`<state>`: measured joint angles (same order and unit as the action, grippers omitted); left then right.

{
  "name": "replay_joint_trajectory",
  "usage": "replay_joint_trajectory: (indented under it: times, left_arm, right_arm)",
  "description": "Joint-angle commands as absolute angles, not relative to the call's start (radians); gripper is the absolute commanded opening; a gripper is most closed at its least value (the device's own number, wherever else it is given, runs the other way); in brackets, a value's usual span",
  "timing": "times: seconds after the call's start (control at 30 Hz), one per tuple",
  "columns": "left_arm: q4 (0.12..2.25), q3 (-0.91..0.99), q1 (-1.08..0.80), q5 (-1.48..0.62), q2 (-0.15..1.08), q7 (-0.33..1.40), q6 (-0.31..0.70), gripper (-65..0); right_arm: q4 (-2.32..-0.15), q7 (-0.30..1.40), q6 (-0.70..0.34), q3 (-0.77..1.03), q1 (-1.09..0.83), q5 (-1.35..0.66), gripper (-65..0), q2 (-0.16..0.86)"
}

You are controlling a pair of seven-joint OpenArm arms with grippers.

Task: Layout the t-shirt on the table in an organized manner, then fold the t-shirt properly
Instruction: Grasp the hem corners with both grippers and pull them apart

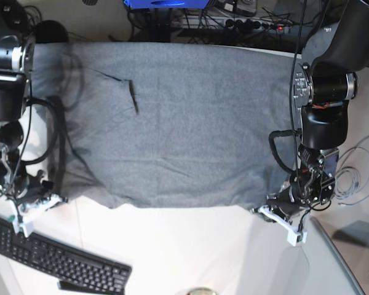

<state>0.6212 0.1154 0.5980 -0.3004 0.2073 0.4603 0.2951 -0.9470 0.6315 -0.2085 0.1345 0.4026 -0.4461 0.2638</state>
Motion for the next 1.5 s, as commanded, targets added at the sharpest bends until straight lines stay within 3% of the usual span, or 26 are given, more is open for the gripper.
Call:
replay_joint_trajectory:
  times: [0.0,0.47,0.57,0.9,1.0,1.17,1.23,1.3,1.37,1.47]
  left_arm:
    - [0.636,0.108,0.638,-0.311,0.216,0.444,0.3,-65.0]
    - [0.642,0.099,0.644,-0.315,0.22,0.444,0.3,-65.0]
    - [0.642,0.099,0.642,-0.312,0.222,0.446,0.3,-65.0]
    - [0.685,0.101,0.555,-0.312,0.237,0.444,0.3,-65.0]
    - [0.685,0.101,0.532,-0.312,0.237,0.438,0.3,-65.0]
    - [0.685,0.101,0.521,-0.312,0.237,0.438,0.3,-65.0]
    - [0.685,0.101,0.521,-0.312,0.237,0.438,0.3,-65.0]
    - [0.685,0.101,0.522,-0.312,0.237,0.438,0.3,-65.0]
    - [0.685,0.101,0.522,-0.312,0.237,0.438,0.3,-65.0]
    - [0.685,0.101,0.519,-0.312,0.239,0.438,0.3,-65.0]
  right_arm:
    - [-0.935,0.598,-0.214,0.125,0.443,-0.45,-64.8,0.294]
    - [-0.657,0.255,-0.216,-0.26,0.618,-0.449,-64.5,0.401]
    - [-0.631,0.194,-0.269,-0.328,0.619,-0.449,-64.5,0.42]
    - [-0.618,0.171,-0.289,-0.427,0.615,-0.449,-63.8,0.418]
    - [-0.578,0.177,-0.288,-0.433,0.616,-0.449,-53.6,0.397]
    - [-0.568,0.288,-0.285,-0.423,0.638,-0.449,-19.4,0.392]
    - [-0.598,0.297,-0.283,-0.377,0.627,-0.449,-18.5,0.397]
    - [-0.65,0.312,-0.271,-0.311,0.575,-0.449,-23.1,0.415]
    - [-0.745,0.354,-0.211,-0.283,0.504,-0.449,-28.4,0.42]
    - [-0.863,0.371,-0.114,-0.297,0.409,-0.449,-29.0,0.414]
